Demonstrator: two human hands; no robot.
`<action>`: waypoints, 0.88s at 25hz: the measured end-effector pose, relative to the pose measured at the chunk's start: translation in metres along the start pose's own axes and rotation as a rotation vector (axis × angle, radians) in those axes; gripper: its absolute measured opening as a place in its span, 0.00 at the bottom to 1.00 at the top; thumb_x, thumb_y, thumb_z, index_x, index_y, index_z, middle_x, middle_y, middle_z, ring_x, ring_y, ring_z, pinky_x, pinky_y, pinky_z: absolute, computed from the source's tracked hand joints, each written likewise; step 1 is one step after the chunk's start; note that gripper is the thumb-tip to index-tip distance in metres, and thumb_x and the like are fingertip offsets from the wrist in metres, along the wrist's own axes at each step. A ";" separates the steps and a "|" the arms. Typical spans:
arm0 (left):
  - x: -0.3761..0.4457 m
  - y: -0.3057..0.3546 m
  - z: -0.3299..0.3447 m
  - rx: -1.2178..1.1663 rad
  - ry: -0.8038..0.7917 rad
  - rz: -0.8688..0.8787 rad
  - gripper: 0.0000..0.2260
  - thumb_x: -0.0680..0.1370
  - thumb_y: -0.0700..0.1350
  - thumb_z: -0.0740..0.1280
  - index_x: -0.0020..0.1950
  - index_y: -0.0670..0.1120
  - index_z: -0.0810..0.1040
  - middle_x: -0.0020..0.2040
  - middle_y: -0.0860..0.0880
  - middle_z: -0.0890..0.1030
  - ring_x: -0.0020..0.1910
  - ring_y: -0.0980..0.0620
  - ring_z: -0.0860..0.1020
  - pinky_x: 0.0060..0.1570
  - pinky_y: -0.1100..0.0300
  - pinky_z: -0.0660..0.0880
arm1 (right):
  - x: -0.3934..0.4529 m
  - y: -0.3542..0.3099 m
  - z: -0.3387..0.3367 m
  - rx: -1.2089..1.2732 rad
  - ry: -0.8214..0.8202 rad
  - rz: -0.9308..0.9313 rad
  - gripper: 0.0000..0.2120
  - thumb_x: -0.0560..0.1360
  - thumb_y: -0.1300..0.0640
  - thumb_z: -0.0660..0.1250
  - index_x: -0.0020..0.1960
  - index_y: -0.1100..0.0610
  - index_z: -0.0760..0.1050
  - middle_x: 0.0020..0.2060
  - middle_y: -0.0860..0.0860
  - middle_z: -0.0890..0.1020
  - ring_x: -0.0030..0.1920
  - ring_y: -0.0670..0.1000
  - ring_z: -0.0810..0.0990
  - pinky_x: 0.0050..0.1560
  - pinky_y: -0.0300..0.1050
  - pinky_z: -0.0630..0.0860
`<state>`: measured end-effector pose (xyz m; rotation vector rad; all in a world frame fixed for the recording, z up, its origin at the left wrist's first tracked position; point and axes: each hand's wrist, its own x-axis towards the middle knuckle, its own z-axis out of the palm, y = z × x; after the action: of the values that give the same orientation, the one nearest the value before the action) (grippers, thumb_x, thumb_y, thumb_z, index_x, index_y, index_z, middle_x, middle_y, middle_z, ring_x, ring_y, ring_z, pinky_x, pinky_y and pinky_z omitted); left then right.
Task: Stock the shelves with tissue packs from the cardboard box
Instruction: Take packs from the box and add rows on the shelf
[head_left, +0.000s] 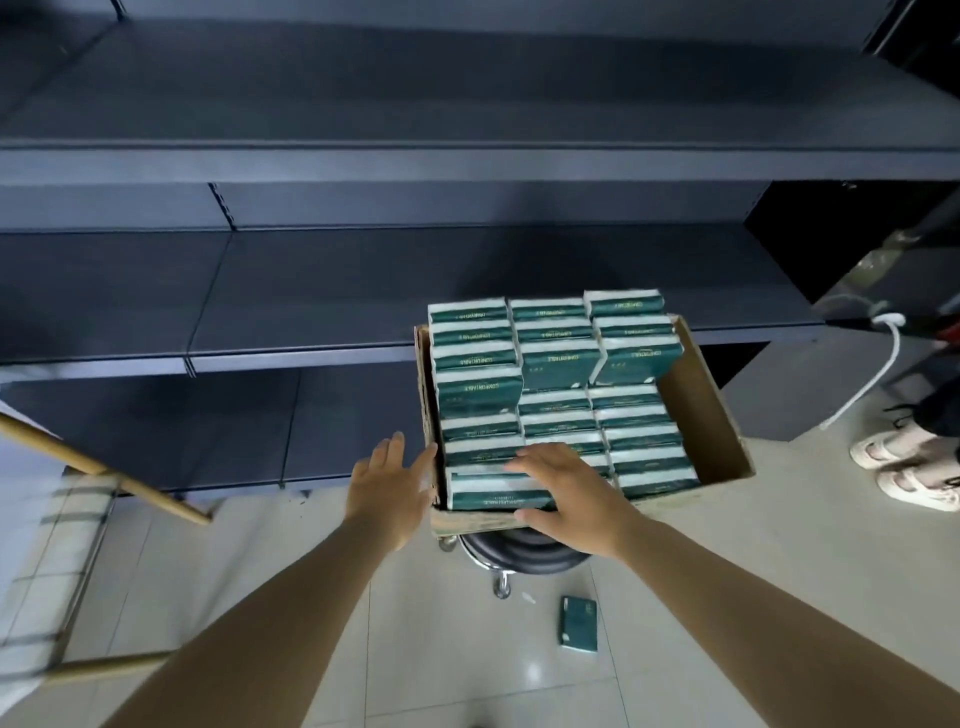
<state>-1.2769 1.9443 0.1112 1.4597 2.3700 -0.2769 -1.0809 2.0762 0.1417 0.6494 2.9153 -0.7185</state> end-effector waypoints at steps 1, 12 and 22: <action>0.002 0.000 0.005 -0.002 -0.011 -0.003 0.26 0.82 0.56 0.52 0.78 0.56 0.46 0.78 0.42 0.46 0.76 0.43 0.48 0.72 0.48 0.53 | 0.003 0.001 0.005 -0.020 -0.027 -0.008 0.24 0.76 0.51 0.66 0.70 0.50 0.65 0.67 0.47 0.69 0.68 0.47 0.62 0.69 0.42 0.59; 0.006 -0.005 -0.023 -0.007 0.078 -0.038 0.32 0.79 0.62 0.56 0.78 0.54 0.47 0.78 0.43 0.50 0.76 0.43 0.52 0.71 0.47 0.56 | 0.036 0.012 -0.032 0.069 0.018 0.018 0.22 0.76 0.66 0.63 0.67 0.52 0.68 0.59 0.50 0.74 0.62 0.50 0.71 0.61 0.41 0.67; -0.026 -0.010 -0.231 0.035 0.528 -0.041 0.39 0.74 0.70 0.56 0.77 0.49 0.54 0.76 0.45 0.55 0.75 0.47 0.53 0.71 0.52 0.54 | 0.050 -0.057 -0.228 0.117 0.271 -0.170 0.19 0.76 0.66 0.64 0.64 0.52 0.71 0.59 0.46 0.74 0.60 0.46 0.71 0.54 0.35 0.67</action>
<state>-1.3179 1.9970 0.3335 1.6618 2.8127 0.0726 -1.1427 2.1537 0.3606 0.5526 3.2278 -0.8902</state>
